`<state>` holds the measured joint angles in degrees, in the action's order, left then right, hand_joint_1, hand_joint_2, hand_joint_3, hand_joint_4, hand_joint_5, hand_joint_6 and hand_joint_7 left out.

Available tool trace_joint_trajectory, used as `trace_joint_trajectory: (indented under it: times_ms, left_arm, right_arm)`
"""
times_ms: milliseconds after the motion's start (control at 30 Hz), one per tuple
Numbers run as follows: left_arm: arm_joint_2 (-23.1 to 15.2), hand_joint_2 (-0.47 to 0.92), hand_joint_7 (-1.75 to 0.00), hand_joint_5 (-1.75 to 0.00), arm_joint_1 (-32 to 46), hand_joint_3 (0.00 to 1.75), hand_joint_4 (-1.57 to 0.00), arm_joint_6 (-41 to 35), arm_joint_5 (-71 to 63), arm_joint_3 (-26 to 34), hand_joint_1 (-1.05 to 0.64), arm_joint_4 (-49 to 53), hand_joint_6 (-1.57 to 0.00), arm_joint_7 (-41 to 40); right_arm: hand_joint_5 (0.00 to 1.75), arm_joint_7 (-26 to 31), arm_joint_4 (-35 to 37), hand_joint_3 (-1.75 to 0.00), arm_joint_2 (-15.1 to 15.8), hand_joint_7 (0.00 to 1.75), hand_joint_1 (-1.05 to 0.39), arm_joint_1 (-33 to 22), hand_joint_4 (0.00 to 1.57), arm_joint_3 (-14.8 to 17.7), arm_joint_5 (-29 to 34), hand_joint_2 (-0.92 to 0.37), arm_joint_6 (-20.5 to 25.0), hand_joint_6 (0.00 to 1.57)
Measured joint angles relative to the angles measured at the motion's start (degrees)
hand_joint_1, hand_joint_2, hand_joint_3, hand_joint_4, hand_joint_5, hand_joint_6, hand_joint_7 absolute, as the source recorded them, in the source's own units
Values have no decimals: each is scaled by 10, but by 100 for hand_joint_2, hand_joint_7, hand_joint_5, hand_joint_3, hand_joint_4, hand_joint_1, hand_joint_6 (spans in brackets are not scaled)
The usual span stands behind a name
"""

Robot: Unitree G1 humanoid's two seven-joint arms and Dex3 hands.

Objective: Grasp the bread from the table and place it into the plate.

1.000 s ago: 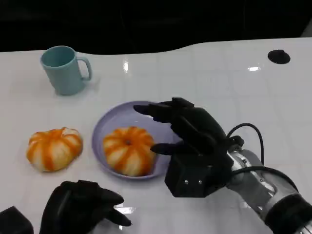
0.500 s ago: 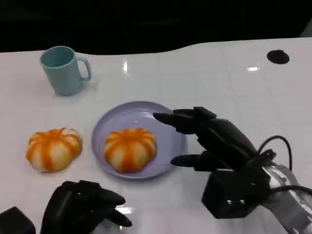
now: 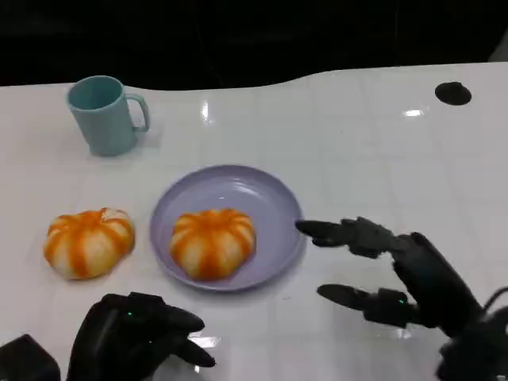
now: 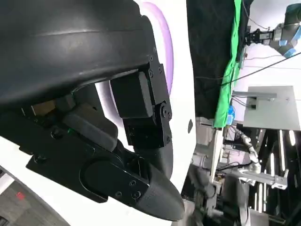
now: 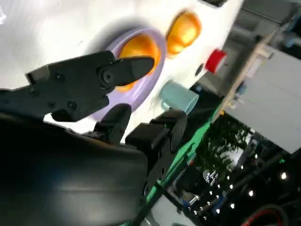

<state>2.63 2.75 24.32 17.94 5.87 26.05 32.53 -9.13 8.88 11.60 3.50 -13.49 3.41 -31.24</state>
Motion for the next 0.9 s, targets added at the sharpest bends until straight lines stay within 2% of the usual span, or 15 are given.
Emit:
trace_joint_trajectory:
  times_ms: [67, 133, 233, 400, 533, 633, 900]
  left_arm:
    - [0, 77, -16, -36, 0, 0, -157, 0, -1, 0, -105, 0, -157, -3]
    - [0, 76, -16, -37, 0, 0, -157, 0, -3, -1, -105, 0, -157, -4]
    - [0, 77, -16, -37, 0, 0, -157, 0, -4, -1, -105, 0, -157, -6]
    - [0, 76, -16, -37, 1, 0, -157, 0, -4, -2, -105, 0, -157, -6]
    - [-1, 76, -16, -37, 1, 0, -157, 0, -3, -2, -105, 0, -157, -6]
    - [-1, 76, -15, -37, 1, 0, -157, 0, -2, -1, -105, -1, -157, -5]
    - [-6, 76, -15, -36, 11, 0, -157, 0, 3, -1, -105, -12, -157, -4]
  right_arm:
    - [126, -20, -25, -77, 0, 78, -12, -26, 54, 8, -36, -68, 17, 67]
    - [139, -37, -50, -73, 0, 104, -10, -48, 59, 20, -65, -74, 35, 63]
    - [155, -59, -79, -69, 0, 124, -10, -72, 62, 32, -99, -79, 61, 63]
    - [164, -74, -127, -74, 1, 131, -9, -115, 66, 46, -109, -78, 107, 68]
    - [174, -74, -143, -102, 1, 141, -11, -134, 77, 55, -100, -64, 122, 71]
    - [175, -66, -140, -121, -2, 153, -12, -140, 84, 59, -73, -53, 122, 70]
    - [175, -52, -84, -129, -14, 160, -16, -134, 86, 62, -31, -47, 85, 67]
